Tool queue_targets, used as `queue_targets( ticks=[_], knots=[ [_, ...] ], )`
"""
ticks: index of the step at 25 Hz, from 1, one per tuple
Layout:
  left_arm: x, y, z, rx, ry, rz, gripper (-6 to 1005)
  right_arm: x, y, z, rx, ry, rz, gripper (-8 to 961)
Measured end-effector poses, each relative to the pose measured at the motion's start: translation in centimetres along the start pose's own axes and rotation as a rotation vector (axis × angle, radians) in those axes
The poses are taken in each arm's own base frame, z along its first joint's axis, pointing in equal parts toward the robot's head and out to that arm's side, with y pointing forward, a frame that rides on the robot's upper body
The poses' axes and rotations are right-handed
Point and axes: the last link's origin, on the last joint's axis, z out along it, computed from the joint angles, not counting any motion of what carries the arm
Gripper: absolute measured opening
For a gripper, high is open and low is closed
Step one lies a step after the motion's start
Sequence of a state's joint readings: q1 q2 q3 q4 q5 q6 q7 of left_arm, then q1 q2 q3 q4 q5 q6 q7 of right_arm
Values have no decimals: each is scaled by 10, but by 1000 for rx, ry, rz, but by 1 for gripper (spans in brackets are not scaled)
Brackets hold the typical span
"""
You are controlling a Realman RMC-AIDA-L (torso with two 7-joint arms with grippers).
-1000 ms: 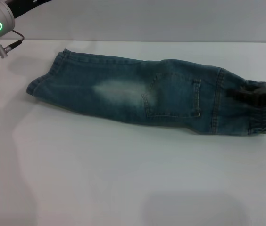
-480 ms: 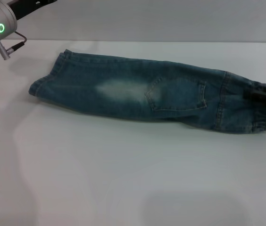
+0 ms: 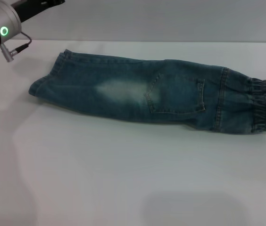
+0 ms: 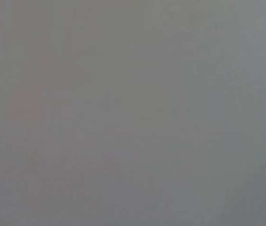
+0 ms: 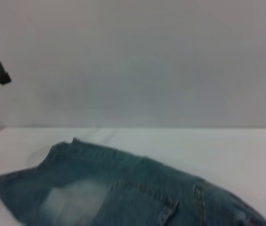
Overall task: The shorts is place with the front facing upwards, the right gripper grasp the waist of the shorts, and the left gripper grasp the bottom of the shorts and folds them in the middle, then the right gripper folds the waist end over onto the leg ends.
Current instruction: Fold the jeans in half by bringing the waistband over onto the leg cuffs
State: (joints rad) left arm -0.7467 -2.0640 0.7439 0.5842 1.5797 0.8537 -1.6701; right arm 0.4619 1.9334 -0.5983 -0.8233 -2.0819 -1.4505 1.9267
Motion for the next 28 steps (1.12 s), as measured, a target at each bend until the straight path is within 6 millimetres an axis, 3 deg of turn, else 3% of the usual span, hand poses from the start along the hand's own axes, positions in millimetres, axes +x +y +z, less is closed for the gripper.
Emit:
queue_targets(
  ticks=[6,15,28],
  knots=[
    [-4,15,0,-103,105,79,846,-21,-5,-8,35,140,53,571],
    [-4,21,-2,-131,181,138,845,-41,-4,12,105,294,80,569],
    [-15,27,0,-146,195,141,845,-30,-13,40,163,291,132,567]
  ],
)
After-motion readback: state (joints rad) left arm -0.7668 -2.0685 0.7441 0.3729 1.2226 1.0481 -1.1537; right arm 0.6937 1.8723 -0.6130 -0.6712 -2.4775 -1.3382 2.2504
